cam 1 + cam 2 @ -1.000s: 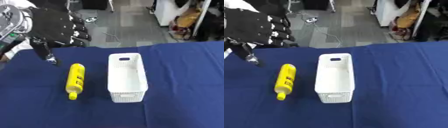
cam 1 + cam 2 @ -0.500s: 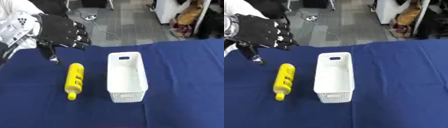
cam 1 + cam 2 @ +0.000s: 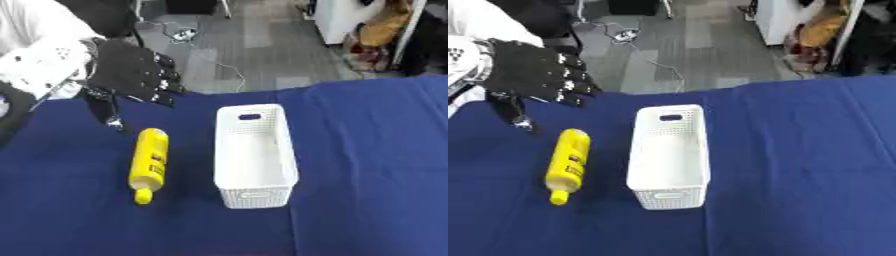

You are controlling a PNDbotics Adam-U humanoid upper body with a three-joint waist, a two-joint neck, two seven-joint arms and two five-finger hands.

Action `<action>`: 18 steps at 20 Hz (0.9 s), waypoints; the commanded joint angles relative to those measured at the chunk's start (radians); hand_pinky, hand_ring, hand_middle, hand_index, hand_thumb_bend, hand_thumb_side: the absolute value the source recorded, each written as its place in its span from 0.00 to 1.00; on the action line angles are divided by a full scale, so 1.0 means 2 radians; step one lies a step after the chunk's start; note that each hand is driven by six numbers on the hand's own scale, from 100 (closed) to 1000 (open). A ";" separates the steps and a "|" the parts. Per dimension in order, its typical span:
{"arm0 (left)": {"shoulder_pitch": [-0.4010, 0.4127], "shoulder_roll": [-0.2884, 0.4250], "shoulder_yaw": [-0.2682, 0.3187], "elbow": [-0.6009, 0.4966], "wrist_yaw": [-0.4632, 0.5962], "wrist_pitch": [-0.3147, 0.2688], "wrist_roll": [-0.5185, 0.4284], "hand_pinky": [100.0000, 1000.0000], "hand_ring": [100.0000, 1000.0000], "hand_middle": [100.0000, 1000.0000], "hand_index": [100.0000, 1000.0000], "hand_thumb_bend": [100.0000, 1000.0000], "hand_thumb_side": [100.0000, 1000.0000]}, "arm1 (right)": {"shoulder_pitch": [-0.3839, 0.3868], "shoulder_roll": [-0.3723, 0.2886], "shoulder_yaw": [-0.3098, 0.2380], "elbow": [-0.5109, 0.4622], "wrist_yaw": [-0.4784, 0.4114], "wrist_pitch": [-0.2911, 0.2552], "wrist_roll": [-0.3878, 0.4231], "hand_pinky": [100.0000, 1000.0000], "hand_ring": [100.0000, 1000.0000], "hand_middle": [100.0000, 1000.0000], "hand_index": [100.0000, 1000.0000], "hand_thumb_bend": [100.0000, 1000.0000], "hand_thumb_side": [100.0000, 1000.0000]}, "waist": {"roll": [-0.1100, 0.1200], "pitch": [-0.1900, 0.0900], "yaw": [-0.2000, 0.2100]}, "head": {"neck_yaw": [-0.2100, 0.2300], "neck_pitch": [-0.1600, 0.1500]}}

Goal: Pick up objects on the table and place them in the box.

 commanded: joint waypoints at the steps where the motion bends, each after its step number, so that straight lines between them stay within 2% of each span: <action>1: -0.004 0.015 0.002 0.001 -0.011 0.001 0.013 0.77 0.76 0.83 0.82 0.58 0.40 | -0.009 -0.006 -0.002 -0.008 -0.003 0.000 0.003 0.23 0.34 0.44 0.52 0.01 0.89 | 0.000 -0.005 -0.001 | 0.008 -0.007; 10: 0.001 0.020 -0.018 0.007 -0.031 0.001 0.053 0.74 0.76 0.82 0.82 0.59 0.40 | -0.010 -0.011 -0.001 -0.008 -0.004 0.001 0.006 0.23 0.34 0.43 0.52 0.01 0.89 | 0.005 0.001 0.004 | 0.010 -0.011; 18: 0.008 0.023 -0.032 0.009 -0.046 0.001 0.081 0.73 0.75 0.82 0.81 0.64 0.41 | -0.015 -0.013 0.001 -0.008 -0.005 0.001 0.008 0.23 0.34 0.44 0.52 0.02 0.88 | 0.009 0.007 0.001 | 0.015 -0.008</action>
